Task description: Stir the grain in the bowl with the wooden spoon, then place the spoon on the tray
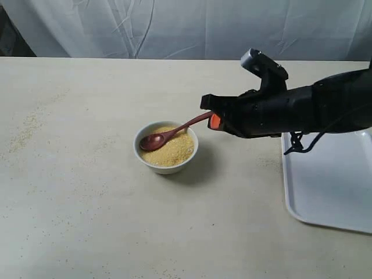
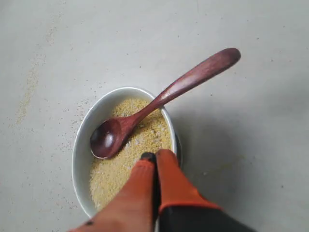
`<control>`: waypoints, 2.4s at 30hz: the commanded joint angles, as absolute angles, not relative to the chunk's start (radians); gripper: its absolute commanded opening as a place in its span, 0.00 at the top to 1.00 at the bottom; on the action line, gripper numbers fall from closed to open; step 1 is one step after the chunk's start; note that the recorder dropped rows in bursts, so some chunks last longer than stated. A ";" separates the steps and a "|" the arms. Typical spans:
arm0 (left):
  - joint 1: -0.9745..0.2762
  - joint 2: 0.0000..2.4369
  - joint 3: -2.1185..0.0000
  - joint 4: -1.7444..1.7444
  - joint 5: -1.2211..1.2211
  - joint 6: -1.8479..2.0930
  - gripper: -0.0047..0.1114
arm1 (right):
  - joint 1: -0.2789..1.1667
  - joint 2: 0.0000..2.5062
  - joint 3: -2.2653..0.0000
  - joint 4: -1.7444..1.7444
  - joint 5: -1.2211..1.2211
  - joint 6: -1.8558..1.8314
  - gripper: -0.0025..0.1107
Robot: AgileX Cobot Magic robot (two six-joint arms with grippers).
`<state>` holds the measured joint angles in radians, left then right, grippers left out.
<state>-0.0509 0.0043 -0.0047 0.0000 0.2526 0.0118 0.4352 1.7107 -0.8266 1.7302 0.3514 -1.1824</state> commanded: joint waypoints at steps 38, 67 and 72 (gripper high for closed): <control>-0.053 0.000 0.000 0.000 0.238 0.011 0.96 | 0.488 1.975 -0.687 -0.204 -0.842 1.411 0.58; -0.053 0.000 0.000 0.000 0.238 0.011 0.96 | 0.490 2.079 -0.824 -0.149 -0.767 1.401 0.98; -0.053 0.000 0.000 0.000 0.238 0.011 0.96 | 0.490 2.049 -0.824 -0.156 -0.943 1.321 0.98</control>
